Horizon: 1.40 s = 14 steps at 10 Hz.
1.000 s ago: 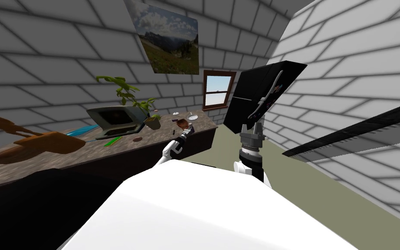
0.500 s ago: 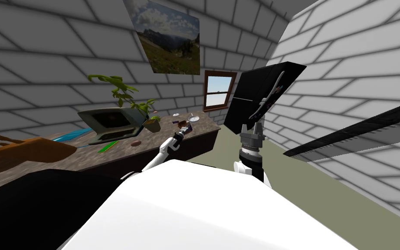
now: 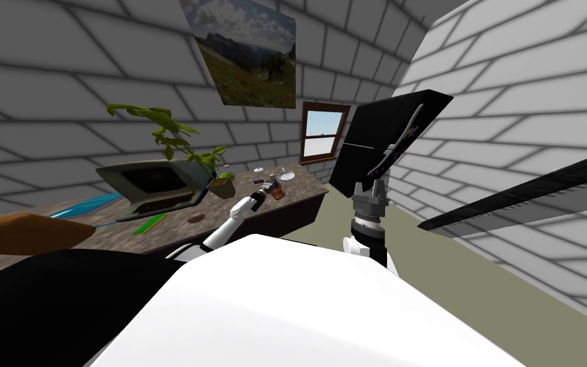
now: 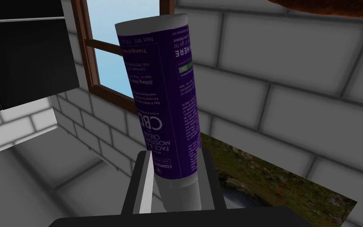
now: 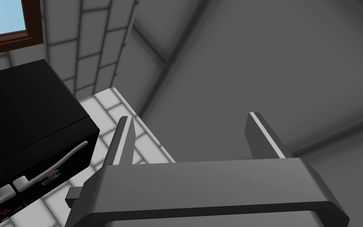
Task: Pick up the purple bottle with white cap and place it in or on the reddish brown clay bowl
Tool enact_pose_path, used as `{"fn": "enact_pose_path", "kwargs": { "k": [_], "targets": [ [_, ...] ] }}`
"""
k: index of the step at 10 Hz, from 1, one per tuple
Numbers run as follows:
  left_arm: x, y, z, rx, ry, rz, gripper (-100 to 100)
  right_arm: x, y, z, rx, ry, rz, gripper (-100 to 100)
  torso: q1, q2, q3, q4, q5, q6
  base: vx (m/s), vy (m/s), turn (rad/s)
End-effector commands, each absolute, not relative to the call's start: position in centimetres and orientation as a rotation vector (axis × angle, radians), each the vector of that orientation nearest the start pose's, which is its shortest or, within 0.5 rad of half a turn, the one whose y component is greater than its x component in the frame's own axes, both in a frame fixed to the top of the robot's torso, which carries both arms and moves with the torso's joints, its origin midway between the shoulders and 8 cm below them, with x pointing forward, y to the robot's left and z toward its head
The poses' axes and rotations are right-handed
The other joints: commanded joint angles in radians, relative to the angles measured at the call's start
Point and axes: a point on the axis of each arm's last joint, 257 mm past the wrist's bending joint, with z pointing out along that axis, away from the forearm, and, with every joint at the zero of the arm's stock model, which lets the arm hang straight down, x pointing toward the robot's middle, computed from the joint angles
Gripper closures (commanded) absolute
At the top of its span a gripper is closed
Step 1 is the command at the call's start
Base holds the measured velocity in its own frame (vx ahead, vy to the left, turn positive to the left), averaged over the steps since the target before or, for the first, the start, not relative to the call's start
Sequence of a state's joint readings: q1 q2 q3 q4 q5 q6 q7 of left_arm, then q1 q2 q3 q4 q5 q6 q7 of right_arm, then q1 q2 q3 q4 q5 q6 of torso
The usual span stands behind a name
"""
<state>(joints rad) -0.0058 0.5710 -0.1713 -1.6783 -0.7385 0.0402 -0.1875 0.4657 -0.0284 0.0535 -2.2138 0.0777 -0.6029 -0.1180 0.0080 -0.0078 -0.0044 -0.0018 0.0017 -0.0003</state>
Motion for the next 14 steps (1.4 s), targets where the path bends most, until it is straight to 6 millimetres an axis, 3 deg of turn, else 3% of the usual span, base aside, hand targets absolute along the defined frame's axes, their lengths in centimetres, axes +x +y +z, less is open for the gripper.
{"fn": "enact_pose_path", "kwargs": {
  "k": [1,2,3,4,8,9,10,14],
  "targets": [
    [54.4,29.5,-17.5,0.059,1.579,-0.178,100,34.5,-24.3,2.4,0.582,0.614,1.451,0,0.0,0.0,0.0,0.0,0.0,0.0,0.062,0.097,-0.029],
    [54.7,30.3,-16.9,0.053,1.577,-0.165,100,34.5,-24.3,2.4,0.582,0.614,1.451,0,-0.001,0.001,0.001,0.0,0.0,0.0,0.057,0.103,-0.047],
    [54.7,29.9,-17.2,0.058,1.578,-0.173,100,34.5,-24.3,2.4,0.582,0.614,1.451,0,-0.001,0.001,0.001,0.001,0.0,0.0,0.026,0.052,-0.008],
    [54.7,30.1,-17.1,0.054,1.577,-0.171,-100,34.5,-24.3,2.4,0.582,0.614,1.451,0,-0.005,0.003,0.002,0.0,-0.001,0.001,0.005,0.012,0.004],
    [54.7,30.1,-17.1,0.054,1.577,-0.17,-100,34.5,-24.3,2.4,0.582,0.614,1.451,0,-0.01,0.005,0.003,0.001,-0.002,0.001,0.0,0.0,0.0],
    [54.7,30.1,-17.1,0.054,1.577,-0.17,0,34.5,-24.3,2.4,0.582,0.614,1.451,0,-0.01,0.006,0.003,0.001,-0.002,0.001,0.0,0.0,0.0],
    [54.9,31.1,-16.0,0.048,1.575,-0.167,-100,34.5,-24.3,2.4,0.582,0.614,1.451,0,-0.01,0.006,0.003,0.001,-0.002,0.001,-0.018,-0.02,-0.04],
    [55.2,32.6,-14.3,0.041,1.574,-0.159,-100,34.5,-24.3,2.4,0.582,0.614,1.451,0,-0.011,0.007,0.004,0.001,-0.003,0.001,-0.017,-0.023,-0.027]
  ]
}}
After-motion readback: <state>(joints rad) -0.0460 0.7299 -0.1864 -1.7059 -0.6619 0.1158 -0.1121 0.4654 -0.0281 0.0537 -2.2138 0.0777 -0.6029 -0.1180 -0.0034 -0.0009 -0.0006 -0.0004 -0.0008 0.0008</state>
